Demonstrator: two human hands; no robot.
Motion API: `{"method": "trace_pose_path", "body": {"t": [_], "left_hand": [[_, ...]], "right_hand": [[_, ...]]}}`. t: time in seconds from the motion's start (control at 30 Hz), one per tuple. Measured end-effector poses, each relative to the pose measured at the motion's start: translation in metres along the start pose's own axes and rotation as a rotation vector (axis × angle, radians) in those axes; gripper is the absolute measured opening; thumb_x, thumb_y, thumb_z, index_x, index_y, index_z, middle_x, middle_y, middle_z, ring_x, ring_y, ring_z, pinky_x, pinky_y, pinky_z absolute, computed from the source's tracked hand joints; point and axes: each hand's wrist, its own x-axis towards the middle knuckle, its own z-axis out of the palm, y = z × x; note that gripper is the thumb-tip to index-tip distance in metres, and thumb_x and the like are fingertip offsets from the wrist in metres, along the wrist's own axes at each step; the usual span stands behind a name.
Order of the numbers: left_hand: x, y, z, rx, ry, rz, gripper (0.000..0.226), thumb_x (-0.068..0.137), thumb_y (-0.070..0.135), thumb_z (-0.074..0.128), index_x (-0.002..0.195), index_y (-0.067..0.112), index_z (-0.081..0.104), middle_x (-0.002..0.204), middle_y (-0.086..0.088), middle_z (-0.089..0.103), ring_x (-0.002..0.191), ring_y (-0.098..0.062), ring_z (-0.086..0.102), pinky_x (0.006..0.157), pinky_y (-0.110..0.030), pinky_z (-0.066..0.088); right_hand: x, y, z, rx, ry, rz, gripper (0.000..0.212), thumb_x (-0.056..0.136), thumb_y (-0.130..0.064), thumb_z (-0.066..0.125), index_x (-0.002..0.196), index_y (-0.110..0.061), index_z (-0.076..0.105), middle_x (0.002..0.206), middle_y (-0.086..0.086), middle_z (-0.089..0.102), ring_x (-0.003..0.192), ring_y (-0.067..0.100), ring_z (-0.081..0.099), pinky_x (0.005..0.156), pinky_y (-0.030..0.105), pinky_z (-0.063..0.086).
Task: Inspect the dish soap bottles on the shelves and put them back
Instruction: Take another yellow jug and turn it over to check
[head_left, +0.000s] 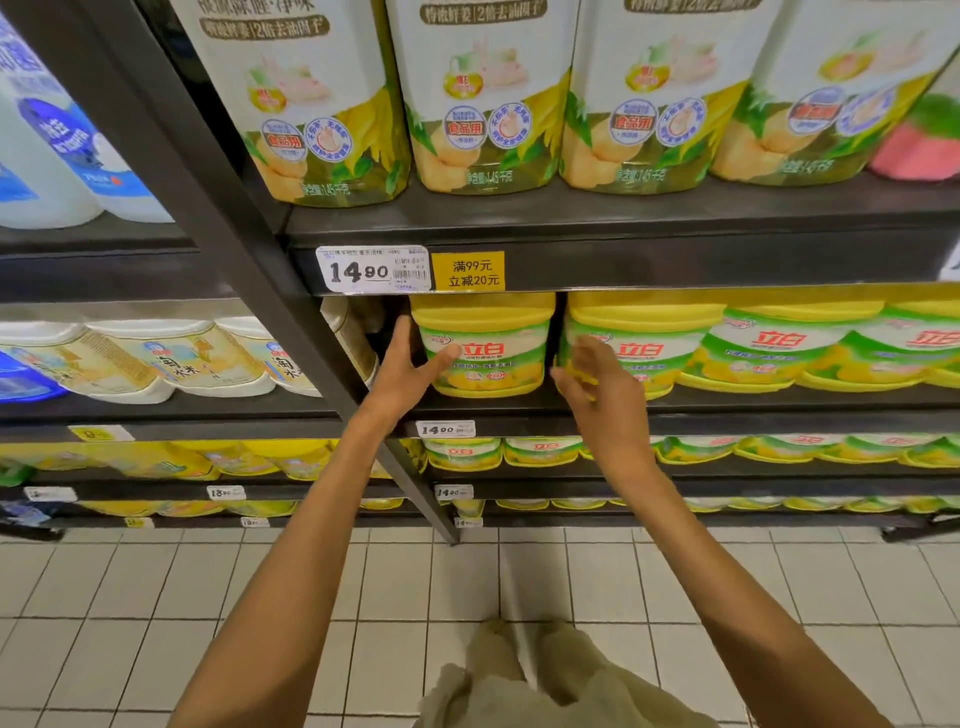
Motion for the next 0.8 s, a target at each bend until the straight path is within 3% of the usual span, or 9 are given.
{"method": "trace_pose_path", "body": {"t": [0.07,0.13,0.2,0.27,0.37,0.47,0.67,0.8], "left_hand": [[0.003,0.004,-0.004,-0.012,0.015,-0.066,0.077,0.069,0.036,0.078,0.132,0.019,0.038,0.126,0.008,0.056,0.122,-0.011,0.050,0.095,-0.027,0.049],[0.006,0.010,0.000,0.017,-0.014,-0.100,0.091,0.057,0.040,0.083,0.133,0.021,0.035,0.119,0.011,0.057,0.117,-0.011,0.053,0.091,-0.026,0.049],[0.009,0.009,0.008,0.054,-0.009,-0.086,0.090,0.063,0.027,0.084,0.136,0.017,0.032,0.126,0.002,0.057,0.118,-0.015,0.054,0.096,-0.032,0.049],[0.011,0.006,0.011,0.088,0.030,-0.072,0.081,0.071,0.018,0.081,0.136,0.014,0.033,0.130,-0.004,0.056,0.121,-0.020,0.053,0.101,-0.040,0.046],[0.012,0.006,0.007,0.108,0.060,-0.077,0.068,0.074,0.016,0.079,0.129,0.015,0.039,0.123,0.001,0.058,0.119,-0.021,0.055,0.096,-0.036,0.048],[0.011,0.008,0.008,0.121,0.062,-0.080,0.066,0.076,0.015,0.078,0.130,0.015,0.039,0.122,0.000,0.058,0.115,-0.018,0.055,0.090,-0.030,0.048],[0.008,0.007,0.013,0.145,0.048,-0.082,0.064,0.080,0.015,0.075,0.132,0.019,0.038,0.123,0.001,0.057,0.119,-0.021,0.054,0.100,-0.046,0.048],[0.003,0.010,0.018,0.147,0.046,-0.054,0.072,0.083,0.012,0.071,0.142,0.018,0.030,0.135,-0.005,0.054,0.124,-0.021,0.051,0.105,-0.041,0.043]], "right_hand": [[-0.005,0.021,-0.030,0.066,0.213,0.068,0.026,0.091,-0.016,0.067,0.110,-0.005,0.053,0.107,0.012,0.064,0.101,0.031,0.064,0.078,0.032,0.050],[0.003,0.038,-0.055,0.095,0.281,0.150,0.038,0.086,-0.014,0.073,0.112,-0.003,0.047,0.107,0.013,0.052,0.102,0.033,0.058,0.082,0.039,0.050],[0.015,0.048,-0.069,0.039,0.192,0.171,0.062,0.082,-0.017,0.078,0.130,0.001,0.042,0.123,0.015,0.046,0.113,0.026,0.050,0.095,0.040,0.047],[0.026,0.054,-0.073,0.005,0.119,0.144,0.069,0.080,-0.022,0.079,0.135,0.000,0.043,0.130,0.016,0.049,0.118,0.024,0.051,0.099,0.038,0.046],[0.036,0.059,-0.073,-0.050,0.123,0.102,0.065,0.077,-0.027,0.081,0.127,-0.001,0.050,0.122,0.017,0.054,0.113,0.028,0.053,0.088,0.028,0.044],[0.043,0.060,-0.073,-0.099,0.142,0.127,0.058,0.077,-0.028,0.081,0.115,0.002,0.050,0.112,0.017,0.052,0.095,0.025,0.051,0.070,0.016,0.032],[0.045,0.058,-0.072,-0.094,0.135,0.145,0.058,0.078,-0.032,0.079,0.112,0.002,0.048,0.101,0.007,0.043,0.083,0.016,0.046,0.067,0.027,0.037],[0.043,0.059,-0.075,-0.065,0.130,0.130,0.058,0.078,-0.030,0.080,0.115,0.001,0.047,0.103,0.006,0.045,0.087,0.014,0.047,0.068,0.024,0.038]]}}
